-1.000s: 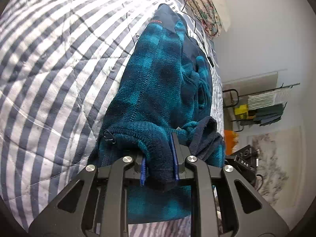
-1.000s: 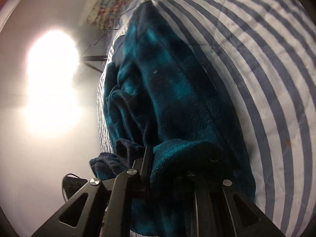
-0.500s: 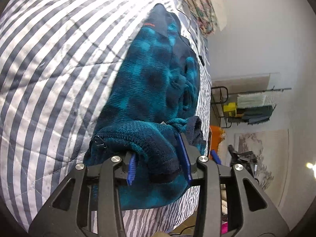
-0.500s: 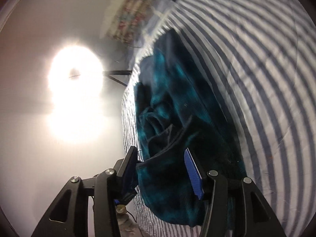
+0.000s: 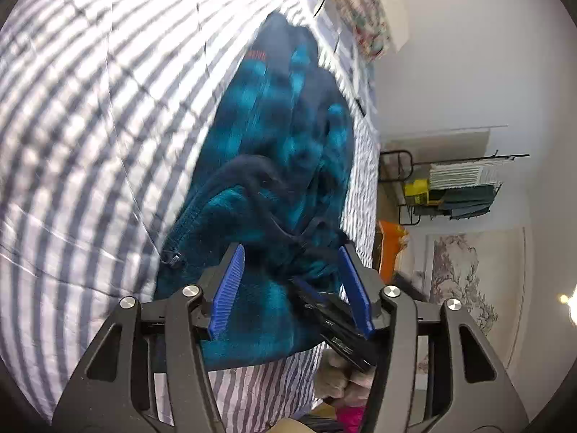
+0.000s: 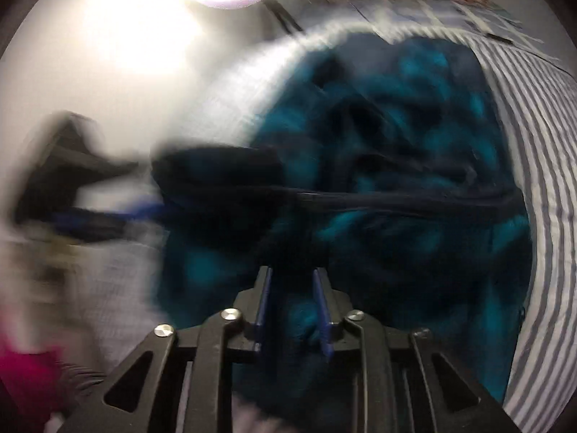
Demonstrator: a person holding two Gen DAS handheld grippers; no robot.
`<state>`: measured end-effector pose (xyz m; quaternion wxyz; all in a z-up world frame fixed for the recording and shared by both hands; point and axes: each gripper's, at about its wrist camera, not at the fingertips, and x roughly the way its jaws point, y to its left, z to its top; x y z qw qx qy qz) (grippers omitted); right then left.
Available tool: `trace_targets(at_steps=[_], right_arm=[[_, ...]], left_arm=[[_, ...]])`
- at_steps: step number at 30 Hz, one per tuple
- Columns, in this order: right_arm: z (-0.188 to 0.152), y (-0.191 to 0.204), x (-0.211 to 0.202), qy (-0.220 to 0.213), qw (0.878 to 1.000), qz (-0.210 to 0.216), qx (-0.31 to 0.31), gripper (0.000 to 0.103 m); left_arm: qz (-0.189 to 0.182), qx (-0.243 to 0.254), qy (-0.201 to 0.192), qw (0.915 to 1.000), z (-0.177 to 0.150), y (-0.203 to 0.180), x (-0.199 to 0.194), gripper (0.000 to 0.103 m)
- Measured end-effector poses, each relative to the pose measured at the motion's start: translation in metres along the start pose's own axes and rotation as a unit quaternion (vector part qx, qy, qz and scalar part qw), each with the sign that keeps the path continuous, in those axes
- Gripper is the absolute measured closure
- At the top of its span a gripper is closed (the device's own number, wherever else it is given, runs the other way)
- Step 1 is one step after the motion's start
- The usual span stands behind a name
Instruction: Fold large clothes
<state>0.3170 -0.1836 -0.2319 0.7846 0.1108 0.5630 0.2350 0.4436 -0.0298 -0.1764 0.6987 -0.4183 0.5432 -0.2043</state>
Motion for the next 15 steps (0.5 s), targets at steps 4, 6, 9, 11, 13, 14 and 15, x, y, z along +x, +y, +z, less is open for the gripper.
trace_targets(at_steps=[4, 6, 9, 11, 13, 14, 15], right_arm=[[0.0, -0.005, -0.015, -0.011, 0.999, 0.03, 0.014, 0.089], [0.0, -0.004, -0.03, -0.025, 0.999, 0.042, 0.009, 0.083], [-0.009, -0.009, -0.064, -0.074, 0.997, 0.028, -0.006, 0.072], [-0.017, -0.011, -0.08, -0.108, 0.994, 0.003, -0.012, 0.067], [-0.019, -0.025, -0.083, -0.108, 0.994, -0.019, -0.003, 0.065], [-0.02, -0.031, -0.083, -0.105, 0.994, -0.025, 0.0, 0.066], [-0.021, -0.039, -0.08, -0.097, 0.995, -0.036, 0.007, 0.066]], left_arm=[[0.051, 0.091, -0.047, 0.9934, -0.003, -0.018, -0.025, 0.046], [0.071, 0.154, -0.047, 0.9844, -0.014, -0.029, -0.02, 0.046], [0.118, 0.25, -0.04, 0.9601, -0.038, -0.044, -0.001, 0.046], [0.137, 0.292, -0.031, 0.946, -0.049, -0.047, 0.014, 0.047], [0.148, 0.308, -0.023, 0.9393, -0.054, -0.045, 0.029, 0.051], [0.154, 0.313, -0.017, 0.9371, -0.054, -0.043, 0.038, 0.051], [0.161, 0.319, -0.015, 0.9339, -0.053, -0.042, 0.045, 0.051]])
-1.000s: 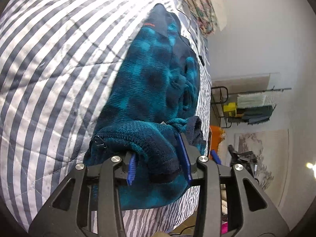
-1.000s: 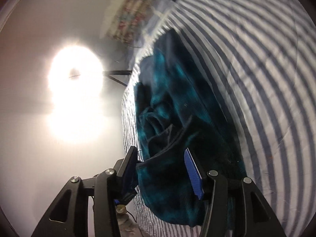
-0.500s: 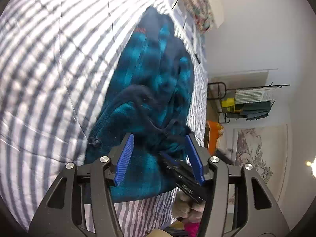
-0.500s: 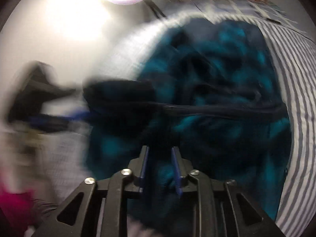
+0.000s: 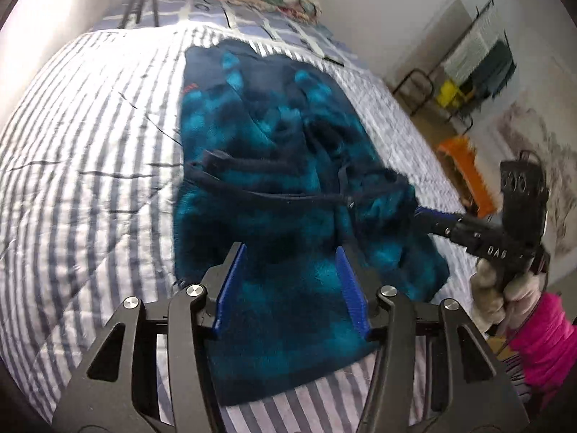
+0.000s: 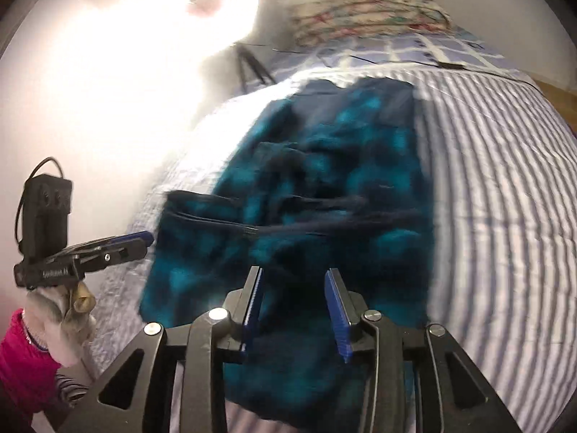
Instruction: Fold large clothes
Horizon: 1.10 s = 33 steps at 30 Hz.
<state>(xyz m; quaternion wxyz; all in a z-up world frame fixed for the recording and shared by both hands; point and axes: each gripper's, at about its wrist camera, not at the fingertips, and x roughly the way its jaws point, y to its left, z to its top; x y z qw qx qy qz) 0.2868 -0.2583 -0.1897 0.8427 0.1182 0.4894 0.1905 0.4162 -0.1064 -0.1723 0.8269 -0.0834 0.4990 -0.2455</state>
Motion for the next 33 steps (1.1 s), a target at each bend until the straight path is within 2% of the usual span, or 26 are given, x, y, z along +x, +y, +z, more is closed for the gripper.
trace_targets(at_steps=[1, 2, 3, 5, 6, 8, 10, 13, 15, 16, 17, 19, 22, 26, 28, 33], right_arm=[[-0.001, -0.007, 0.005, 0.012, 1.0, -0.017, 0.004, 0.066], [-0.003, -0.012, 0.009, 0.021, 0.999, -0.038, 0.006, 0.072], [-0.007, -0.021, 0.015, 0.031, 0.998, -0.058, 0.013, 0.073], [-0.014, -0.034, 0.026, 0.04, 0.997, -0.061, 0.04, 0.077], [-0.017, -0.037, 0.027, 0.04, 0.997, -0.059, 0.042, 0.077], [-0.014, -0.03, 0.031, 0.046, 0.996, -0.077, 0.023, 0.077], [-0.009, -0.025, 0.027, 0.054, 0.996, -0.076, 0.016, 0.076], [0.001, -0.024, 0.009, 0.047, 0.998, -0.041, 0.008, 0.075], [0.01, -0.024, -0.001, 0.02, 0.999, -0.038, -0.003, 0.069], [0.014, -0.024, -0.011, -0.001, 0.999, -0.036, -0.009, 0.06], [0.021, -0.026, -0.022, -0.029, 0.999, -0.035, -0.013, 0.05], [0.038, -0.03, -0.032, -0.057, 0.997, -0.04, -0.017, 0.045], [0.076, -0.044, -0.025, -0.054, 0.998, -0.041, -0.014, 0.045], [0.119, -0.063, -0.006, -0.05, 0.998, -0.043, -0.001, 0.045], [0.135, -0.075, 0.007, -0.047, 0.998, -0.033, 0.011, 0.044], [0.175, -0.105, 0.052, -0.035, 0.999, -0.023, 0.03, 0.042]], left_arm=[[0.02, 0.012, -0.001, 0.9997, 0.002, 0.0, 0.01, 0.051], [0.034, 0.02, -0.001, 0.9992, 0.003, 0.003, 0.021, 0.051], [0.038, 0.022, 0.003, 0.999, 0.002, 0.004, 0.028, 0.053], [0.041, 0.027, 0.016, 0.9987, 0.002, 0.01, 0.05, 0.053], [0.044, 0.043, 0.01, 0.9981, 0.001, 0.01, 0.057, 0.053], [0.049, 0.06, 0.012, 0.9969, 0.002, 0.007, 0.058, 0.053], [0.036, 0.054, 0.025, 0.9976, 0.009, 0.008, 0.053, 0.053], [-0.003, 0.031, 0.013, 0.9994, 0.027, 0.019, 0.031, 0.053], [-0.023, 0.02, 0.005, 0.9995, 0.041, 0.025, 0.019, 0.053], [-0.014, 0.025, -0.006, 0.9996, 0.051, 0.027, 0.013, 0.053], [0.004, 0.033, -0.018, 0.9993, 0.061, 0.029, 0.009, 0.053], [0.0, 0.026, -0.032, 0.9991, 0.079, 0.037, 0.003, 0.053], [0.008, 0.009, -0.042, 0.999, 0.109, 0.053, 0.005, 0.053], [0.011, -0.024, -0.032, 0.9992, 0.146, 0.084, 0.03, 0.051], [0.009, -0.048, -0.027, 0.9984, 0.159, 0.1, 0.044, 0.045], [-0.003, -0.096, -0.02, 0.9952, 0.186, 0.133, 0.084, 0.044]])
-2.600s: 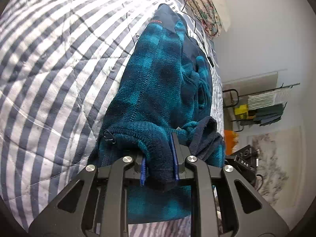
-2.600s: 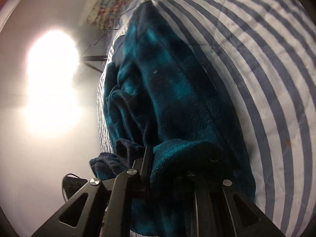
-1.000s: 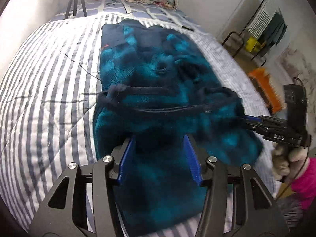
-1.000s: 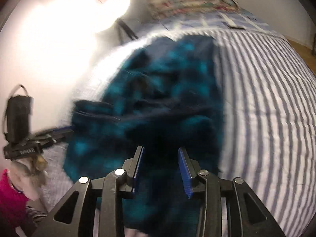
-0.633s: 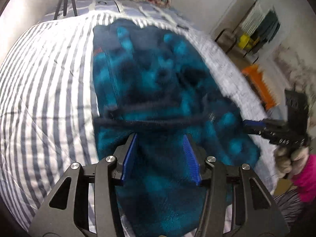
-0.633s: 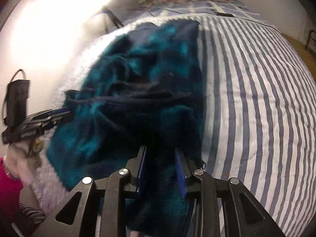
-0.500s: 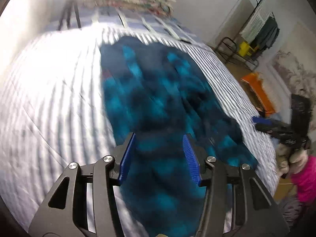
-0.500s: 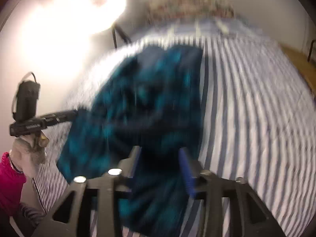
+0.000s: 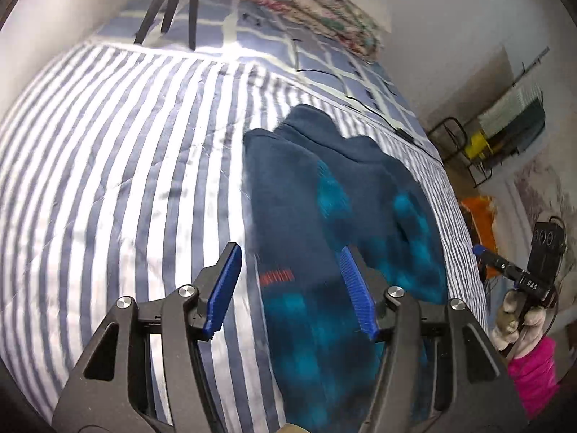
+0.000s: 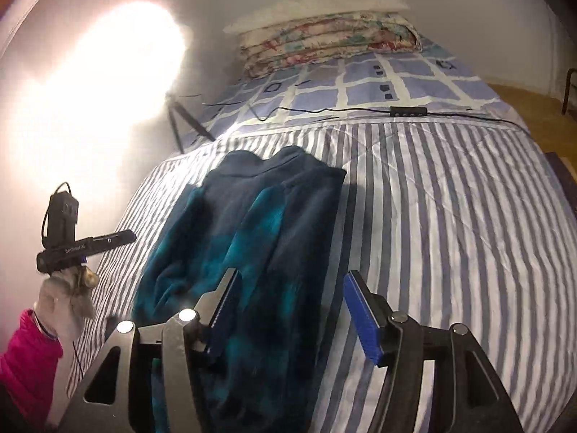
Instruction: Fold large clothes
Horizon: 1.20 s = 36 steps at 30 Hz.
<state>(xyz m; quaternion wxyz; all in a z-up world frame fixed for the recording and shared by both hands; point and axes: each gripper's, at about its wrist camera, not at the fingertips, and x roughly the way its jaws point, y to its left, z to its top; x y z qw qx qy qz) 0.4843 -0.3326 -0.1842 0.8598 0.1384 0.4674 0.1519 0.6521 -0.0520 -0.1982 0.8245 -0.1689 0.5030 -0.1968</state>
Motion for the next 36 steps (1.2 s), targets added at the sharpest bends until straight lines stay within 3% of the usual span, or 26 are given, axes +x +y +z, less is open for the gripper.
trace_targets(at_steps=[9, 18, 20, 22, 24, 29, 36], right_arm=[[0.049, -0.032, 0.078, 0.011, 0.999, 0.003, 0.031, 0.042], [0.078, -0.035, 0.121, 0.017, 0.999, 0.015, 0.031, 0.042], [0.08, -0.032, 0.13, 0.021, 0.999, 0.015, 0.028, 0.041], [0.081, -0.028, 0.141, 0.031, 0.999, 0.009, 0.021, 0.042], [0.08, -0.024, 0.147, 0.035, 0.999, 0.0, 0.012, 0.05], [0.083, -0.016, 0.143, 0.029, 0.999, -0.015, -0.006, 0.088], [0.095, 0.01, 0.096, -0.019, 0.999, -0.019, -0.046, 0.093]], left_arm=[[-0.008, -0.016, 0.012, 0.9998, 0.037, 0.018, 0.055, 0.044], [0.012, 0.035, 0.01, 0.9993, 0.054, -0.001, 0.089, 0.045], [0.02, 0.046, 0.007, 0.9987, 0.054, -0.005, 0.092, 0.057], [0.025, 0.053, 0.005, 0.9983, 0.052, -0.007, 0.095, 0.082], [0.029, 0.062, 0.002, 0.9977, 0.052, -0.01, 0.097, 0.089], [0.039, 0.084, -0.018, 0.9955, 0.05, -0.023, 0.088, 0.095], [0.024, 0.089, -0.054, 0.9943, 0.052, -0.045, 0.053, 0.096]])
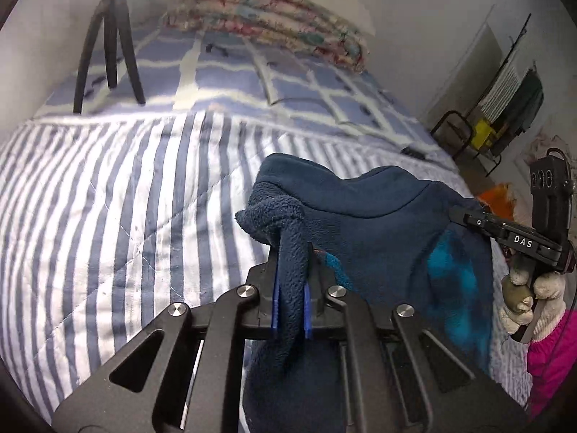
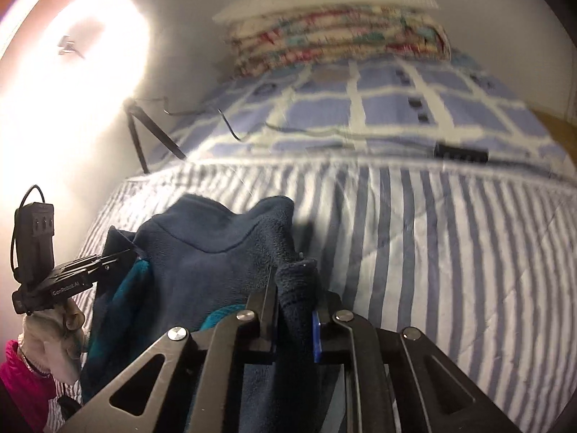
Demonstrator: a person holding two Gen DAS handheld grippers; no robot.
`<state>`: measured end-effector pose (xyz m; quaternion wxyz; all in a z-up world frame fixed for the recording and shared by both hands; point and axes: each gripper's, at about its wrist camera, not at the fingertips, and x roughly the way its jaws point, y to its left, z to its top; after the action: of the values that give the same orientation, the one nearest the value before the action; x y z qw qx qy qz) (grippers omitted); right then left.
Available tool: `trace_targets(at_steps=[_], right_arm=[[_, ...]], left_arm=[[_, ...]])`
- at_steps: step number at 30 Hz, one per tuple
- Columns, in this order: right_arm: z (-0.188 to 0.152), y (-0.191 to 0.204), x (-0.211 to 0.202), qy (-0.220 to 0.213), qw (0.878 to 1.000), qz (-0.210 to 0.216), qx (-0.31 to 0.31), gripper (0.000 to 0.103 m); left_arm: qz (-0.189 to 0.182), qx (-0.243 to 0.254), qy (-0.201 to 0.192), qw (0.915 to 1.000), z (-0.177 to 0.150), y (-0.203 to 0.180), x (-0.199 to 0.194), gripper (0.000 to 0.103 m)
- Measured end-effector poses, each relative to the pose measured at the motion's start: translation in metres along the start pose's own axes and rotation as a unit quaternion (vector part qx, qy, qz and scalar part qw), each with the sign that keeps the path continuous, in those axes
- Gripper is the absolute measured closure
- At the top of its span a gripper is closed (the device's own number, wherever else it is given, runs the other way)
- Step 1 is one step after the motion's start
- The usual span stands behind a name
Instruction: Fold large clothes
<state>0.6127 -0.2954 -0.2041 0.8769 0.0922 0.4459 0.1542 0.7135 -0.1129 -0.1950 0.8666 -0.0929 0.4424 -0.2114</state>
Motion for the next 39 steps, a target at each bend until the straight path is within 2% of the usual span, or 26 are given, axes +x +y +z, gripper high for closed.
trace_targets(at_steps=[6, 12, 15, 21, 25, 31, 39], right_arm=[[0.003, 0.026, -0.057, -0.032, 0.999, 0.001, -0.029, 0.093], [-0.015, 0.051, -0.132, -0.055, 0.997, 0.026, -0.044, 0.093], [-0.04, 0.065, -0.17, -0.06, 0.996, 0.039, -0.05, 0.093], [-0.106, 0.082, -0.224, -0.056, 0.996, 0.054, -0.047, 0.093], [-0.163, 0.09, -0.245, -0.046, 0.997, 0.058, -0.035, 0.093], [-0.232, 0.103, -0.251, -0.016, 0.998, 0.048, -0.032, 0.093], [-0.293, 0.117, -0.244, 0.033, 0.998, 0.018, -0.045, 0.093]], left_arm=[[-0.007, 0.021, -0.037, 0.9991, 0.001, -0.029, -0.06, 0.097], [-0.014, 0.055, -0.056, 0.9968, -0.026, -0.059, -0.132, 0.097], [-0.025, 0.068, -0.063, 0.9953, -0.055, -0.074, -0.169, 0.097], [-0.029, 0.101, -0.048, 0.9933, -0.126, -0.094, -0.215, 0.098], [-0.029, 0.104, -0.033, 0.9936, -0.171, -0.096, -0.229, 0.098], [-0.011, 0.117, -0.001, 0.9931, -0.228, -0.1, -0.235, 0.098], [0.017, 0.13, 0.028, 0.9909, -0.279, -0.102, -0.239, 0.097]])
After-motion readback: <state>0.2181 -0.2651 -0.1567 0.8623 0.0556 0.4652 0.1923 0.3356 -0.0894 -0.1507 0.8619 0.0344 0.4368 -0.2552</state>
